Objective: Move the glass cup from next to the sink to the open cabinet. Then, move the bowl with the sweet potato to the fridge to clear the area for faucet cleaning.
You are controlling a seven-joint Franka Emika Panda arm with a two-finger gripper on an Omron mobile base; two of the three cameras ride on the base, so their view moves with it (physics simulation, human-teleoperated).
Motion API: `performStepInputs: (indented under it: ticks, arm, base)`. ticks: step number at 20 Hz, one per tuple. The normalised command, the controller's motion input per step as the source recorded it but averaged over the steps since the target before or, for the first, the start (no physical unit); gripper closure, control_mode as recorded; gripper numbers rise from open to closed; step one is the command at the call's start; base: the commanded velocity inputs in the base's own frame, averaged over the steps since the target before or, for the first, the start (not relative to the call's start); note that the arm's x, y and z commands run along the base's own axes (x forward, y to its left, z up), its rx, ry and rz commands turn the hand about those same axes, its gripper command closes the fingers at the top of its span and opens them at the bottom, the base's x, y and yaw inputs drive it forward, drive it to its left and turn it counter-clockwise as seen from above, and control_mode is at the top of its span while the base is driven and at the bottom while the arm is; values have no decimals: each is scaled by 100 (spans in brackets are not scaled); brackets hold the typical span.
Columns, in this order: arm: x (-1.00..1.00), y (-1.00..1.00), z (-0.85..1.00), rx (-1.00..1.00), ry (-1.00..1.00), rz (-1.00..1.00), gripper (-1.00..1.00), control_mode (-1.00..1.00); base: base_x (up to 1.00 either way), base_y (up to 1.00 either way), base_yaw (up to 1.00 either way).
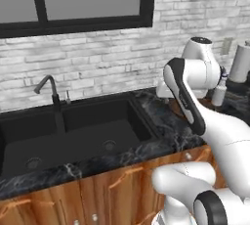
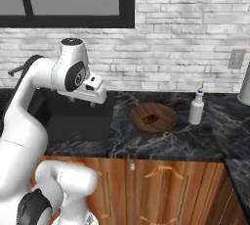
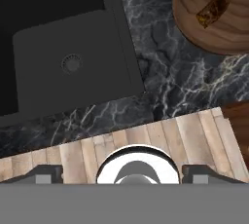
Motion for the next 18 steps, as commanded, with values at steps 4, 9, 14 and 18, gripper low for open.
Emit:
performStepInputs:
  ticks: [4, 9, 14, 18]
  arm:
    - [0, 0, 0, 0, 0, 0, -100, 100]
    - [0, 0, 0, 0, 0, 0, -100, 100]
    - [-6, -32, -47, 7, 0, -10, -100, -100]
    - [18, -95, -93, 31, 0, -39, -100, -100]
  base:
    - [69, -90, -12]
    - [63, -61, 2]
    - [0, -30, -5]
    - [0, 0, 0]
